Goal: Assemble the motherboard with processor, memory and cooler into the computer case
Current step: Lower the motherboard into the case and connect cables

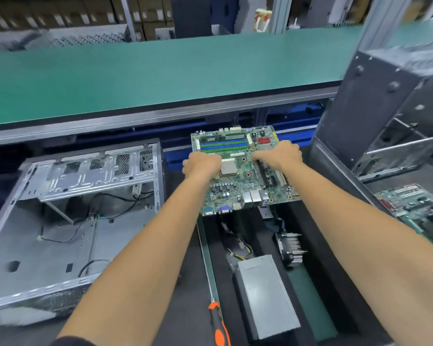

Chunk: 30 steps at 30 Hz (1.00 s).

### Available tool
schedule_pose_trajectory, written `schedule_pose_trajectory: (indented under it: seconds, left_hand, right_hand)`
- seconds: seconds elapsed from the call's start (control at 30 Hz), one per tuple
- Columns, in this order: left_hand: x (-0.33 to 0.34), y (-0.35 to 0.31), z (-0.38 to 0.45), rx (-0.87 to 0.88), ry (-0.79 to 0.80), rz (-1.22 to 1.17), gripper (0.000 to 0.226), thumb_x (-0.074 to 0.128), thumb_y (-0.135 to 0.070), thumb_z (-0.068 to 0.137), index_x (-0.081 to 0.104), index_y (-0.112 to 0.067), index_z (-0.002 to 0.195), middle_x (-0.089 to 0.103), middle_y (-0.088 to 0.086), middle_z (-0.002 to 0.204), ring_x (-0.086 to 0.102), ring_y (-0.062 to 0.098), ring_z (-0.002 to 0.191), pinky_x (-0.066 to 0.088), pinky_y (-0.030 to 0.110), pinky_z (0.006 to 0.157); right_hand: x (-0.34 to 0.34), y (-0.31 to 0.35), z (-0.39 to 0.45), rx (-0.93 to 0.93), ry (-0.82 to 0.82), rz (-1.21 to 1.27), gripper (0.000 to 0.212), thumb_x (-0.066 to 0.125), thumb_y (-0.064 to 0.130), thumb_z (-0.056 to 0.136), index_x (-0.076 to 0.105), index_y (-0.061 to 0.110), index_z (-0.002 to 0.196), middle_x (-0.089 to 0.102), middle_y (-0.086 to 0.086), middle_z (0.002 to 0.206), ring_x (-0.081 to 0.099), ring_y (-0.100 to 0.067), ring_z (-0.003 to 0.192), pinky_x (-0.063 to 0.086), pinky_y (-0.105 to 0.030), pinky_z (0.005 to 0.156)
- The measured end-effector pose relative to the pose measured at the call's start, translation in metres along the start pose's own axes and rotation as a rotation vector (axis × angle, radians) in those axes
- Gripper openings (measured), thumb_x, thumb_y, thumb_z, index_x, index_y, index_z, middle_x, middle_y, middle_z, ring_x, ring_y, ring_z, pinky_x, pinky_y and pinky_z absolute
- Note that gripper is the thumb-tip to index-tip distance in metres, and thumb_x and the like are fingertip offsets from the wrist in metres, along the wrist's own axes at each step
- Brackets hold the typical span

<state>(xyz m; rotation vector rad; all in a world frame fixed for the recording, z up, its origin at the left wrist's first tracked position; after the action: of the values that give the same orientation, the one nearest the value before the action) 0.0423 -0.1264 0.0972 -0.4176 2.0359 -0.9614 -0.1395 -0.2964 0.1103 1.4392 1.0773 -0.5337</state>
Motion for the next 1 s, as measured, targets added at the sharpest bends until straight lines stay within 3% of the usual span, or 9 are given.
schedule_pose_trajectory:
  seconds: [0.1,0.13,0.2,0.27,0.37,0.63,0.73,0.9,1.0]
  left_hand:
    - [-0.031,-0.018,-0.005,0.063,-0.028,-0.055,0.059,0.053,-0.028,0.085,0.038,-0.007,0.139,0.053,0.018,0.128,0.055,0.034,0.116,0.053,0.044,0.087]
    - [-0.044,-0.021,-0.006,0.087,-0.052,-0.066,0.053,0.053,-0.026,0.085,0.043,-0.005,0.134,0.057,0.018,0.123,0.060,0.030,0.105,0.055,0.036,0.072]
    - [-0.072,-0.021,-0.009,0.130,-0.115,-0.097,0.029,0.051,-0.021,0.087,0.054,-0.003,0.109,0.065,0.011,0.090,0.057,0.018,0.063,0.036,0.023,0.046]
    - [-0.100,-0.014,-0.010,0.121,-0.155,-0.127,0.012,0.049,-0.017,0.087,0.052,-0.006,0.088,0.052,0.002,0.064,0.039,0.014,0.049,0.030,0.021,0.045]
    - [-0.146,0.006,-0.011,0.099,-0.194,-0.170,0.010,0.049,-0.014,0.086,0.051,-0.008,0.078,0.052,0.001,0.070,0.042,0.013,0.053,0.034,0.021,0.048]
    - [-0.265,0.097,-0.013,-0.023,-0.285,-0.196,0.030,0.046,-0.013,0.089,0.050,-0.004,0.118,0.039,-0.001,0.065,0.029,0.012,0.051,0.024,0.025,0.043]
    - [-0.300,0.133,-0.011,-0.070,-0.269,-0.108,0.036,0.044,-0.014,0.088,0.047,-0.009,0.124,0.035,-0.002,0.064,0.027,0.012,0.051,0.022,0.025,0.042]
    - [-0.341,0.180,-0.008,-0.099,-0.210,0.040,0.047,0.051,-0.024,0.090,0.043,-0.003,0.132,0.047,0.002,0.081,0.039,0.013,0.059,0.037,0.028,0.053]
    - [-0.349,0.199,-0.007,-0.103,-0.146,0.171,0.053,0.051,-0.034,0.093,0.042,-0.001,0.134,0.048,0.006,0.095,0.042,0.017,0.063,0.040,0.029,0.057]
  right_hand:
    - [-0.017,0.029,-0.017,-0.087,-0.068,0.018,0.061,0.071,0.057,0.074,0.061,0.001,0.096,0.058,-0.016,0.116,0.048,-0.031,0.118,0.043,-0.036,0.079]
    - [-0.019,0.039,-0.024,-0.110,-0.081,0.017,0.058,0.069,0.057,0.074,0.062,0.002,0.090,0.060,-0.016,0.109,0.051,-0.031,0.114,0.045,-0.036,0.077]
    - [-0.020,0.060,-0.039,-0.136,-0.093,0.018,0.056,0.068,0.056,0.075,0.061,0.002,0.086,0.059,-0.015,0.102,0.051,-0.030,0.111,0.044,-0.036,0.077]
    - [-0.016,0.083,-0.054,-0.180,-0.096,-0.014,0.052,0.067,0.056,0.076,0.059,0.005,0.076,0.057,-0.011,0.095,0.050,-0.029,0.108,0.043,-0.033,0.075]
    - [0.002,0.122,-0.078,-0.242,-0.069,-0.058,0.051,0.064,0.058,0.076,0.057,0.008,0.068,0.064,-0.010,0.089,0.055,-0.027,0.100,0.044,-0.032,0.069]
    - [0.093,0.217,-0.150,-0.383,0.061,-0.144,0.053,0.060,0.064,0.077,0.058,0.013,0.065,0.053,0.002,0.058,0.049,-0.014,0.054,0.037,-0.022,0.045]
    - [0.131,0.243,-0.176,-0.421,0.123,-0.159,0.052,0.060,0.063,0.077,0.063,0.012,0.067,0.059,0.001,0.063,0.052,-0.015,0.054,0.042,-0.022,0.047]
    - [0.172,0.271,-0.213,-0.480,0.194,-0.360,0.055,0.049,0.064,0.082,0.054,0.013,0.064,0.054,0.000,0.064,0.052,-0.017,0.056,0.042,-0.022,0.052]
    - [0.188,0.276,-0.230,-0.460,0.295,-0.524,0.061,0.046,0.065,0.086,0.065,0.009,0.099,0.064,-0.008,0.096,0.061,-0.025,0.083,0.048,-0.029,0.067]
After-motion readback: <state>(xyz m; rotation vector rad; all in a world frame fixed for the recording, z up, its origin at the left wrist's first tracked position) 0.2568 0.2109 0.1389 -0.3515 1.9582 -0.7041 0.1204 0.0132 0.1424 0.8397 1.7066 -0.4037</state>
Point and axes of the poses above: each hand's wrist, its own z-axis towards the middle knuckle, its own x-axis out of the palm, y = z × x, the point moved 9 cm from there along z, towards the middle knuckle
